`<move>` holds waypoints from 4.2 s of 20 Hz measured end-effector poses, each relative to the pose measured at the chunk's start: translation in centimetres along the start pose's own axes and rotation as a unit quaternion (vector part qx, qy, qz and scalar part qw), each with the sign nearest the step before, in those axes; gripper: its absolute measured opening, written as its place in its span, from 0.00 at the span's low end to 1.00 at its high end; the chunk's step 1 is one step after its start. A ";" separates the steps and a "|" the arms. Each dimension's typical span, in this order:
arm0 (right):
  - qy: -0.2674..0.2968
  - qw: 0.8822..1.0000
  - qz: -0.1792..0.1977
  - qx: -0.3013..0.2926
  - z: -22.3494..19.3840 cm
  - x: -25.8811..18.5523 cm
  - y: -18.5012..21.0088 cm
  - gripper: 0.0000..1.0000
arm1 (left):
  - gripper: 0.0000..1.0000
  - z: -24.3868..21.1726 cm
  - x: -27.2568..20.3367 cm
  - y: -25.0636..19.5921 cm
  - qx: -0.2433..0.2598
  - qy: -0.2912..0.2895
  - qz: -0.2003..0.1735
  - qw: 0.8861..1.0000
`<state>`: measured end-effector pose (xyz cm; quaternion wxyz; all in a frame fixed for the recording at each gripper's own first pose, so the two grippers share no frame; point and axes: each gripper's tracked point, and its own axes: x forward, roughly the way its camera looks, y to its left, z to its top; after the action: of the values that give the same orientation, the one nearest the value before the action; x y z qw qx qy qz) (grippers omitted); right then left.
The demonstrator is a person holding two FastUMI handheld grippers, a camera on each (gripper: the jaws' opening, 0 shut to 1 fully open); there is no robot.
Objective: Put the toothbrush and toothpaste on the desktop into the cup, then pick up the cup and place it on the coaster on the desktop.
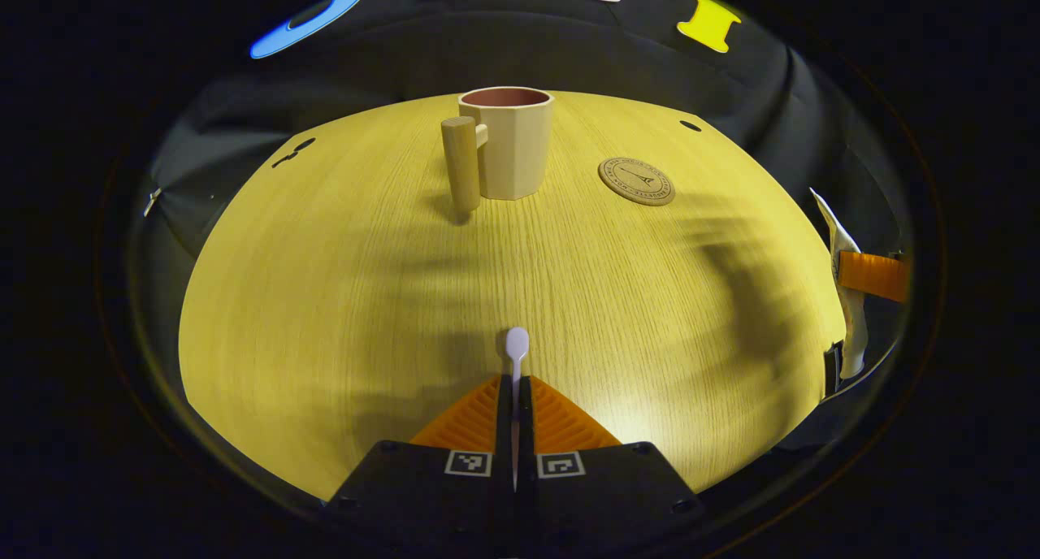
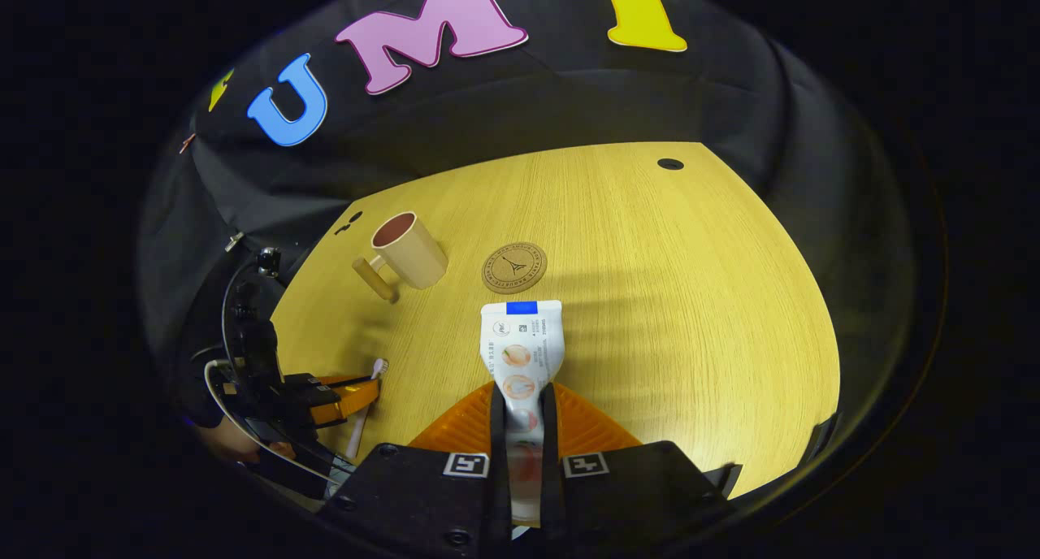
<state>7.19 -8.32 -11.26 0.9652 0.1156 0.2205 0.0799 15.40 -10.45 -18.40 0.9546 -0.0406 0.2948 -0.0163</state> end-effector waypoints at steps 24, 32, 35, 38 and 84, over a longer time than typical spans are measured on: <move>-0.163 0.979 0.125 0.009 13.2 1.4 15.3 0.18 | 0.06 1.2 -10.4 2.2 -0.019 -0.105 -0.135 0.985; -0.153 0.982 0.112 0.012 11.5 0.5 12.5 0.18 | 0.06 -1.9 -4.0 1.8 0.030 -0.017 -0.080 0.996; -0.150 0.982 0.111 0.015 11.3 0.6 11.6 0.18 | 0.09 -2.2 -2.8 1.9 0.030 0.004 -0.071 0.997; -0.150 0.982 0.111 0.020 11.4 0.6 10.9 0.18 | 0.19 -2.2 -2.3 1.7 0.020 0.015 -0.068 0.997; -0.260 0.925 0.276 0.006 24.0 14.7 20.2 0.18 | 0.06 2.8 -6.3 -1.8 -0.056 -0.082 -0.093 0.991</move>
<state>28.87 9.62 9.01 0.9277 0.1944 -0.0788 0.3089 11.77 -11.74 -12.35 0.9660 -0.1224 0.2112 -0.0852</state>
